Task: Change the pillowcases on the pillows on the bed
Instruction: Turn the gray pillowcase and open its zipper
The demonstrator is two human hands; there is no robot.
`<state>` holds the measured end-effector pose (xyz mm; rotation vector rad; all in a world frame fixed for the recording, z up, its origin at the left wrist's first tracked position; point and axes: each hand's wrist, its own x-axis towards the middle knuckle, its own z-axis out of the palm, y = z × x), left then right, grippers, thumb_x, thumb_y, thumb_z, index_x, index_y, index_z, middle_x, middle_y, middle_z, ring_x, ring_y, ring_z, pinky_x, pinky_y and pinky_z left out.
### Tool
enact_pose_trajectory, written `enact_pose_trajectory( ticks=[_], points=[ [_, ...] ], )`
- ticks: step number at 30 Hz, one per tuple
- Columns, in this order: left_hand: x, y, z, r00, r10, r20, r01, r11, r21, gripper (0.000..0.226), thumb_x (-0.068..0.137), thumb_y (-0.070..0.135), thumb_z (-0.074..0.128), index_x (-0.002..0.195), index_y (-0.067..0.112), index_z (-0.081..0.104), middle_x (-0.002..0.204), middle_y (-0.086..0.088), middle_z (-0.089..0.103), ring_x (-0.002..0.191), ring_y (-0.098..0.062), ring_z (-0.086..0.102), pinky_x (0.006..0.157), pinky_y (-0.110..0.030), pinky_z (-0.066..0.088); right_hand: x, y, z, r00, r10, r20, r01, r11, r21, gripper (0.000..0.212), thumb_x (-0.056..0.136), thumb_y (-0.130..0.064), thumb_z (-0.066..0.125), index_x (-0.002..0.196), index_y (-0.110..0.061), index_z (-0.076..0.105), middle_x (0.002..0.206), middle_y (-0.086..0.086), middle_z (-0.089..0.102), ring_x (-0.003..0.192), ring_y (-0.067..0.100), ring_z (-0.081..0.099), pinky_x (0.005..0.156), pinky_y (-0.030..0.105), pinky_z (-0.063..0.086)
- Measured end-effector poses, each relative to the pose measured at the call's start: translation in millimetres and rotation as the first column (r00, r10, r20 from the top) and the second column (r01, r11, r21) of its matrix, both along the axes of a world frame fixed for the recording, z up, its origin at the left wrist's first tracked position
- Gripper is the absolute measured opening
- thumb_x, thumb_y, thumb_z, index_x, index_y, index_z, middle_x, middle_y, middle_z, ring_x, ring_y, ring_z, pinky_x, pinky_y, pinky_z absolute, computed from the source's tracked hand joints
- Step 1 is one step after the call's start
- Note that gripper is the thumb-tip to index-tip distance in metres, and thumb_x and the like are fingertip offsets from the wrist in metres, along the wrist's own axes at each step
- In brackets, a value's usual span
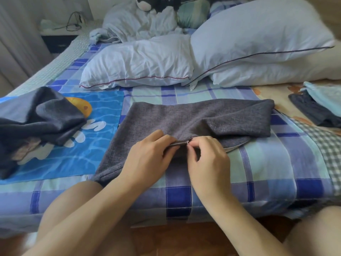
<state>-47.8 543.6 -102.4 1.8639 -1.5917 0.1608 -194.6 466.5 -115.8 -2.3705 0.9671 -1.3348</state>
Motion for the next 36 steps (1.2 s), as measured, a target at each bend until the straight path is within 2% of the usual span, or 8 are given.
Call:
enact_pose_trajectory(
  ticks=[2,6,15,20,26,28,32,36],
  points=[
    [-0.4,0.3,-0.6,1.0,0.003,0.026,-0.002,1.0,-0.002,0.026,0.098,0.042,0.051,0.104,0.025,0.07,0.087,0.008,0.055,0.072,-0.02,0.061,0.056,-0.042,0.053,1.3,4.2,-1.9,0.999,-0.037,-0.009,0.036,0.998,-0.045,0.008,0.088,-0.005,0.067,0.084,-0.01,0.062,0.085,0.0,0.061,0.086,0.023,0.054,0.078,0.033,0.046],
    [-1.0,-0.7,-2.4,0.999,0.015,0.042,-0.015,1.0,-0.003,0.025,0.097,0.042,0.051,0.103,0.026,0.069,0.087,0.008,0.055,0.072,-0.021,0.061,0.054,-0.041,0.053,3.8,5.6,-5.5,0.988,-0.067,0.137,0.039,0.98,0.196,0.009,0.086,-0.011,0.072,0.087,-0.016,0.064,0.087,-0.008,0.062,0.087,0.017,0.054,0.079,0.026,0.044],
    [0.3,-1.0,-3.9,0.998,-0.012,0.055,0.012,1.0,0.001,0.031,0.098,0.044,0.049,0.107,0.026,0.072,0.085,0.008,0.054,0.07,-0.019,0.059,0.054,-0.041,0.053,-2.9,5.2,-4.2,0.979,-0.024,0.204,-0.067,0.903,0.425,0.006,0.093,-0.02,0.068,0.087,-0.021,0.066,0.079,-0.012,0.065,0.077,0.005,0.061,0.068,0.01,0.042],
    [4.0,0.3,-4.0,0.998,-0.027,0.054,0.027,1.0,0.002,0.031,0.098,0.044,0.05,0.109,0.025,0.072,0.086,0.008,0.055,0.072,-0.02,0.061,0.056,-0.042,0.054,-5.0,4.5,2.1,0.976,-0.038,0.215,-0.074,0.869,0.49,0.005,0.089,-0.019,0.073,0.084,-0.021,0.072,0.074,-0.013,0.069,0.073,0.003,0.063,0.066,0.011,0.045],
    [1.1,2.0,-0.1,0.994,-0.075,0.077,0.077,0.996,-0.033,0.029,0.1,0.044,0.053,0.108,0.023,0.072,0.085,0.007,0.055,0.07,-0.019,0.06,0.055,-0.041,0.053,-5.7,4.5,2.1,0.974,-0.073,0.217,-0.051,0.854,0.517,0.006,0.091,-0.022,0.07,0.085,-0.021,0.07,0.078,-0.014,0.069,0.079,0.003,0.064,0.073,0.026,0.052],
    [0.8,1.6,0.0,0.986,-0.095,0.134,0.103,0.993,-0.053,0.027,0.102,0.041,0.055,0.105,0.021,0.073,0.082,0.005,0.055,0.065,-0.021,0.06,0.051,-0.04,0.051,-2.6,6.8,2.7,0.98,-0.083,0.182,-0.024,0.856,0.517,0.007,0.09,-0.02,0.067,0.083,-0.021,0.065,0.081,-0.012,0.067,0.08,0.005,0.063,0.075,0.03,0.053],
    [6.8,0.8,2.4,0.962,-0.073,0.264,0.094,0.993,-0.067,0.027,0.104,0.039,0.054,0.097,0.021,0.074,0.078,0.002,0.055,0.06,-0.023,0.06,0.045,-0.04,0.049,-2.1,-9.6,4.2,0.98,-0.183,0.077,0.131,0.888,0.441,0.007,0.084,-0.012,0.065,0.079,-0.014,0.06,0.095,-0.003,0.071,0.09,0.023,0.062,0.08,0.036,0.049],
    [30.8,6.2,7.9,0.967,0.077,0.244,-0.073,0.997,-0.026,0.03,0.101,0.043,0.051,0.093,0.025,0.073,0.079,0.003,0.054,0.064,-0.027,0.061,0.048,-0.038,0.048,-33.9,-52.4,8.8,0.931,-0.365,-0.033,0.338,0.823,0.456,0.004,0.089,-0.013,0.061,0.088,-0.009,0.062,0.091,0.013,0.068,0.086,0.036,0.06,0.071,0.037,0.044]
  ],
)
